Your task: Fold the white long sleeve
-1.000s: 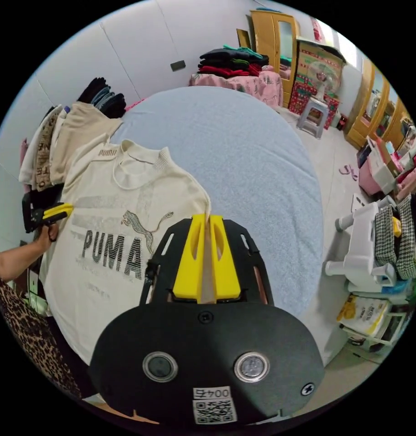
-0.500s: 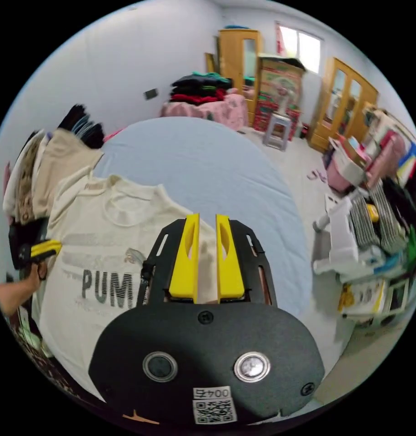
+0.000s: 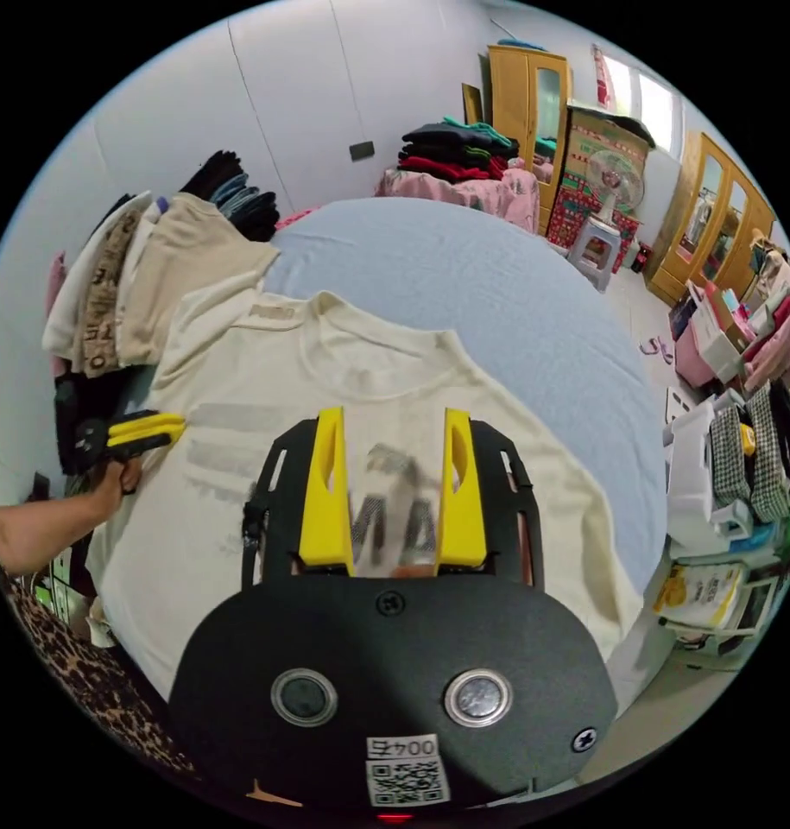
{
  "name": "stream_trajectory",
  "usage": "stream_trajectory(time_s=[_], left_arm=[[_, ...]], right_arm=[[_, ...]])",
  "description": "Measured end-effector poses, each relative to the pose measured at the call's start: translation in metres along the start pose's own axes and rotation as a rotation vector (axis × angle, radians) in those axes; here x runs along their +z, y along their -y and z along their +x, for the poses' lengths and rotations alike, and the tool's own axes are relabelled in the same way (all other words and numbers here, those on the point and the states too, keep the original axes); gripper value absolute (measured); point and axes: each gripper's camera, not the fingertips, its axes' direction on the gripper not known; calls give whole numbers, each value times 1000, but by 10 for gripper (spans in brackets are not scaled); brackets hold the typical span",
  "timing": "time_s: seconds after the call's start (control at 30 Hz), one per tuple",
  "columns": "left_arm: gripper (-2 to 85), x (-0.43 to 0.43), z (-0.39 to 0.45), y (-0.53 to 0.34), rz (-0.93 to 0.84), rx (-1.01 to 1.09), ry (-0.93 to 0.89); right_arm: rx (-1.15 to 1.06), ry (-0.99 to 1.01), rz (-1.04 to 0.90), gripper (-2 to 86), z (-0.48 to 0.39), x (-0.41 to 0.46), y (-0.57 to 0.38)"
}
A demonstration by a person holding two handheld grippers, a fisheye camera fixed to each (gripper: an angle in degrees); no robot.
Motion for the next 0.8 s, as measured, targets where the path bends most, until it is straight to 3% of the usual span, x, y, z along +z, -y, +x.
stream_trajectory(time_s=[0.27, 0.37, 0.47, 0.6, 0.73, 0.8], left_arm=[[17, 4, -4, 8, 0, 3, 7], [19, 5, -5, 12, 1, 5, 10], [22, 7, -8, 16, 0, 3, 5], [31, 9, -14, 23, -2, -4, -8], [57, 6, -36, 50, -70, -40, -136], [85, -13, -52, 68, 3, -67, -86]], right_arm=[[81, -94, -104, 156, -105, 14, -128], [-13, -259, 0, 128, -138, 19, -144], [-114, -204, -18, 75, -156, 26, -143], [-90, -119, -16, 68, -156, 30, -147], [-97, -132, -15, 69, -169, 34, -153], [-101, -142, -15, 69, -174, 36, -156]])
